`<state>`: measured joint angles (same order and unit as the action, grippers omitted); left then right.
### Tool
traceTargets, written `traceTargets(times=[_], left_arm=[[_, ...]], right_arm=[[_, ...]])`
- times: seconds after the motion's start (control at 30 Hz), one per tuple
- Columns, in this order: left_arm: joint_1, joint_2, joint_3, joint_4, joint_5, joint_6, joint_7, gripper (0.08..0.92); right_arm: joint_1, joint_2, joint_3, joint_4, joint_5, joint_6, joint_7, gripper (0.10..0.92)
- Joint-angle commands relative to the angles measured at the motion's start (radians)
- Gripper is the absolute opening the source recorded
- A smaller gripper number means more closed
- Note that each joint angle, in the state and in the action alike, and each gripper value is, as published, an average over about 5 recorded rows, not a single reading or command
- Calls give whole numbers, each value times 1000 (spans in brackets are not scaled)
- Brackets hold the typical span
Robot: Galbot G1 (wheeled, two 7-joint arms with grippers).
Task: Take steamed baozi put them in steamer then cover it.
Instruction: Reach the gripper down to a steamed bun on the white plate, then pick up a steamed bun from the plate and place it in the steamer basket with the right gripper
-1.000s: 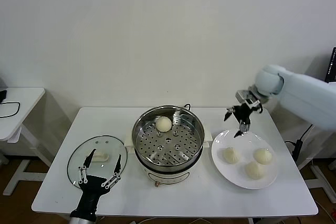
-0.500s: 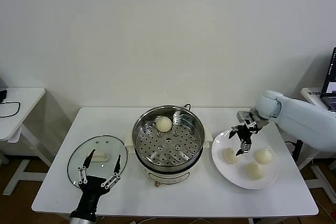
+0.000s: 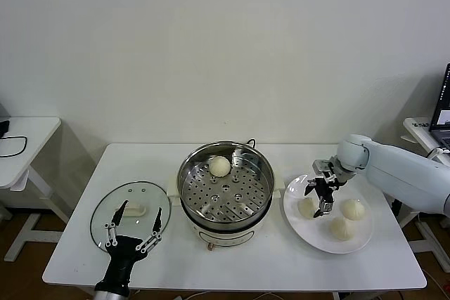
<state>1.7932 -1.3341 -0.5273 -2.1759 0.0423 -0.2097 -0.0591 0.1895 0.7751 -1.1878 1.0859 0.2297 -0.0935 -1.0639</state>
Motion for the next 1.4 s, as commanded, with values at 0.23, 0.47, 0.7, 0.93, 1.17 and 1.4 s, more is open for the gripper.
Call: traceTargets(times=[0.23, 0.47, 0.7, 0.93, 1.17, 1.4], left_arm=[[0, -1, -2, 2, 0, -2, -3, 823], [0, -2, -4, 0, 0, -2, -5, 823], [-1, 2, -5, -8, -1, 0, -7, 823], [-7, 13, 1, -11, -1, 1, -8, 823], [-17, 16, 10, -7, 1, 4, -12, 823], [-25, 21, 14, -6, 2, 10, -16, 823]], right_arm=[[-22, 3, 3, -2, -24, 0, 15, 769], [-6, -8, 2, 11, -30, 3, 13, 645], [153, -36, -17, 58, -33, 9, -67, 628], [510, 38, -169, 139, 121, -4, -187, 628], [731, 197, -273, 245, 303, -64, -194, 628], [756, 325, -330, 321, 441, -154, -102, 628]])
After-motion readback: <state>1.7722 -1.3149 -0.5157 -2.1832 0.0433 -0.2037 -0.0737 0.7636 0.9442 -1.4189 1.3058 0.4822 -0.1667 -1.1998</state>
